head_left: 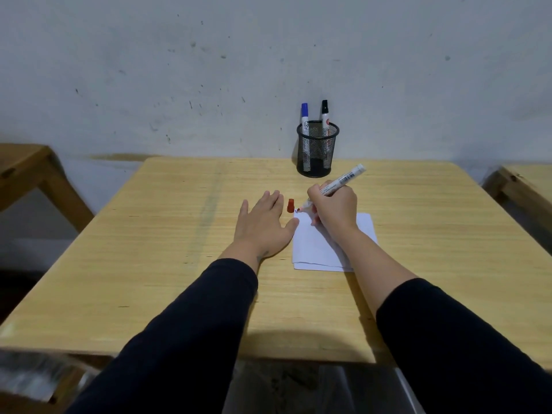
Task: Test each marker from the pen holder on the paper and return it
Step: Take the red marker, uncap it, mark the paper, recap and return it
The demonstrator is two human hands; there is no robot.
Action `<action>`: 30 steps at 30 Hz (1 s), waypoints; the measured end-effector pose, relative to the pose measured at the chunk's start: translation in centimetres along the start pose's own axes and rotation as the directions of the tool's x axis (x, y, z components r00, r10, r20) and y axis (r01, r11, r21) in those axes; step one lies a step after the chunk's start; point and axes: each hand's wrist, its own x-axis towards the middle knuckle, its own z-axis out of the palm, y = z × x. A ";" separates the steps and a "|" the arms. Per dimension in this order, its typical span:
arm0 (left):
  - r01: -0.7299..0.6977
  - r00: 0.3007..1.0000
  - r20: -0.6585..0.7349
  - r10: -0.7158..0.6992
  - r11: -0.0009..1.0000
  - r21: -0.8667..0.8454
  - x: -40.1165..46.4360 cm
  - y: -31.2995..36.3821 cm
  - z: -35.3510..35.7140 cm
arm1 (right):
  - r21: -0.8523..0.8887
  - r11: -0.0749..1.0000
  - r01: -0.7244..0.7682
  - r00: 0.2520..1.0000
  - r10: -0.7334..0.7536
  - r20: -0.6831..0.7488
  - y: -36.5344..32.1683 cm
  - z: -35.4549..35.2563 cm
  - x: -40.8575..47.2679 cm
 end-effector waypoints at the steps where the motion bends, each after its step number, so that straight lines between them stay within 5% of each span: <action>1: -0.003 1.000 0.001 0.003 1.000 -0.004 0.0 0.0 0.0 | 0.063 0.998 -0.020 1.000 0.020 -0.007 -0.2 -0.1 0.0; 8: 0.001 0.999 -0.046 -0.012 0.973 -0.233 -0.1 0.4 -2.2 | 0.355 0.915 -0.190 0.981 0.164 0.102 -2.4 -1.4 1.4; 12: -0.149 0.971 -0.205 0.122 0.981 -0.121 0.6 0.7 -4.5 | 0.406 0.877 -0.256 0.960 0.182 0.212 -3.5 -2.3 2.5; 16: -0.226 0.962 -0.145 0.232 0.972 0.058 1.2 0.9 -5.1 | 0.496 0.825 -0.271 0.955 0.163 0.249 -3.3 -3.0 2.8; 19: -0.149 0.977 -0.174 0.127 0.981 -0.121 1.3 0.7 -5.0 | 0.540 0.798 -0.268 0.958 0.164 0.234 -3.5 -3.3 2.5; 23: -0.079 0.945 -0.270 -0.185 0.672 -0.737 1.4 0.9 -6.5 | 0.581 0.775 -0.249 0.963 0.135 0.233 -4.9 -3.9 2.2; 30: -0.157 0.931 -0.280 -0.233 0.437 -0.886 1.2 1.1 -10.2 | 0.513 0.849 -0.128 0.959 -0.026 0.283 -8.5 -4.4 1.9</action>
